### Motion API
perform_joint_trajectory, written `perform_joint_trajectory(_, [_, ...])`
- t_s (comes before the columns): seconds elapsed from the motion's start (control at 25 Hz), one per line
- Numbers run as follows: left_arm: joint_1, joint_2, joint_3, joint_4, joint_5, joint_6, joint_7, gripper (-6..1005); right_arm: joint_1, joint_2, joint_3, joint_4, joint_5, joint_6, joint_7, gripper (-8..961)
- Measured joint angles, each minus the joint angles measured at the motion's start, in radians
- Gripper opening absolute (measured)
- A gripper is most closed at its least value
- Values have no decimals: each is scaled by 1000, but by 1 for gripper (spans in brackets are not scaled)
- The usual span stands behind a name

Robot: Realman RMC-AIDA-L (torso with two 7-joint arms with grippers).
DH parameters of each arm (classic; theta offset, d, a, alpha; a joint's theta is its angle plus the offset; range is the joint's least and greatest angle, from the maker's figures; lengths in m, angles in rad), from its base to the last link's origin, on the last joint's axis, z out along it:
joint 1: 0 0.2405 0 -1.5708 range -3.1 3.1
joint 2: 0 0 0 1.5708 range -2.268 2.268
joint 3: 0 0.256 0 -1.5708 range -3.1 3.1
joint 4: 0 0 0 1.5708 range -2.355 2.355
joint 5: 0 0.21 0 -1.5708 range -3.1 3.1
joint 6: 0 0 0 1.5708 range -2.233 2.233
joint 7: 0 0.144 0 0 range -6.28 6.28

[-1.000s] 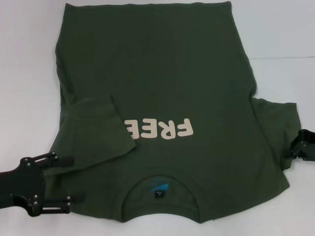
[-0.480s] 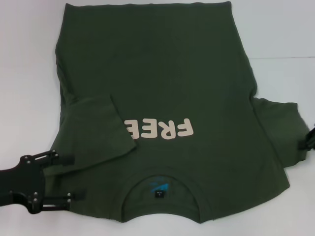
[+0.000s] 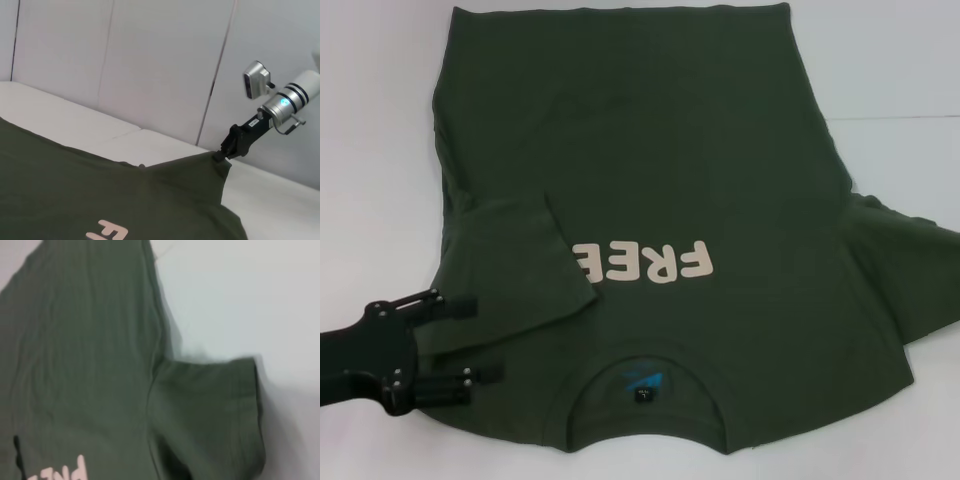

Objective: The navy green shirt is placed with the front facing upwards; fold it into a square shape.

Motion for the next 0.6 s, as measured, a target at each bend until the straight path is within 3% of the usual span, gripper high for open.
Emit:
perform_joint_trajectory(0.32, [-5, -5, 3, 4, -18, 3, -46, 917, 11, -5, 1, -22, 84, -29, -59, 30])
perform_joint_trajectory(0.6, [-14, -3, 7, 4, -18, -5, -65, 917, 88, 14, -44, -10, 87, -26, -67, 29])
